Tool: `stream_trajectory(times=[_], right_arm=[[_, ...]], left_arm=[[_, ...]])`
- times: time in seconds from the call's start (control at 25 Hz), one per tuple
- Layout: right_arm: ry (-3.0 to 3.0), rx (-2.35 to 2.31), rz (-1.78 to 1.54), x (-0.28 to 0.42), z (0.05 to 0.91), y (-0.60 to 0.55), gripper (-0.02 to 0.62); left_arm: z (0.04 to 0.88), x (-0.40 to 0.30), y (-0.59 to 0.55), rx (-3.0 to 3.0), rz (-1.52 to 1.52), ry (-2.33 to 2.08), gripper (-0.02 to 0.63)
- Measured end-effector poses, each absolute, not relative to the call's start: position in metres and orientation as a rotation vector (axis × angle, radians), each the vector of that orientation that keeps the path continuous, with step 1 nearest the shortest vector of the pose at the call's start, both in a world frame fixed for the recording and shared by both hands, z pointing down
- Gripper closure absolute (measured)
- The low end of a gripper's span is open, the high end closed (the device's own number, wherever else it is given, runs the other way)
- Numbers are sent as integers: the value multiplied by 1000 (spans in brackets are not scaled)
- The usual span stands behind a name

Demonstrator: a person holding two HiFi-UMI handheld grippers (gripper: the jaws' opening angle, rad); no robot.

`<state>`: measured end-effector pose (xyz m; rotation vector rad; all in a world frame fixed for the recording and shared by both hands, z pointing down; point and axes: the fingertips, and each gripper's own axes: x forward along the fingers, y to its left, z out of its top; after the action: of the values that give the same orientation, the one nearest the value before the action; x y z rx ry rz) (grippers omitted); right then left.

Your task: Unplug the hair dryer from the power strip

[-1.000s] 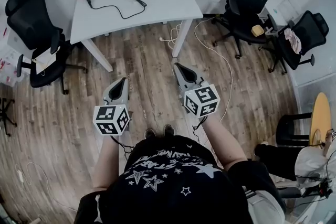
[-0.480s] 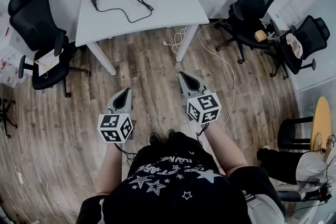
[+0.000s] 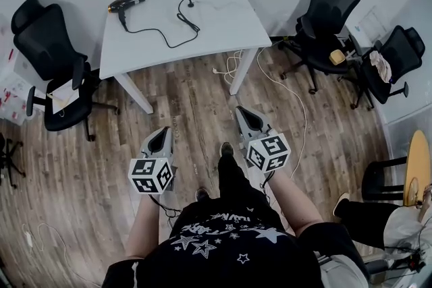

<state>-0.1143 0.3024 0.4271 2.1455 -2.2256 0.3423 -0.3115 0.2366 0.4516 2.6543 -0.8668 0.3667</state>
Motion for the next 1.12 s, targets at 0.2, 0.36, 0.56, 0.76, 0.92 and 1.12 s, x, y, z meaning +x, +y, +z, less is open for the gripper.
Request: stream_trajectory(times=[0.2, 0.36, 0.56, 0.76, 0.92, 1.12], right_arm=[[-2273, 2140, 350, -79, 429, 251, 586], [-2334, 2099, 334, -47, 423, 201, 586], [-2388, 2043, 358, -6, 423, 146, 586], [-2428, 1978, 382, 27, 430, 108, 586], [-2452, 1943, 413, 50, 436, 84, 586], [-2483, 1914, 437, 71, 440, 65, 586]], left_arm=[[451, -286, 200, 2634, 360, -934, 599], [448, -256, 165, 2632, 373, -981, 598], [444, -217, 124, 2595, 369, -1039, 599], [447, -181, 93, 2561, 368, -1089, 598], [448, -156, 74, 2543, 374, -1115, 598], [451, -133, 63, 2524, 379, -1144, 598]])
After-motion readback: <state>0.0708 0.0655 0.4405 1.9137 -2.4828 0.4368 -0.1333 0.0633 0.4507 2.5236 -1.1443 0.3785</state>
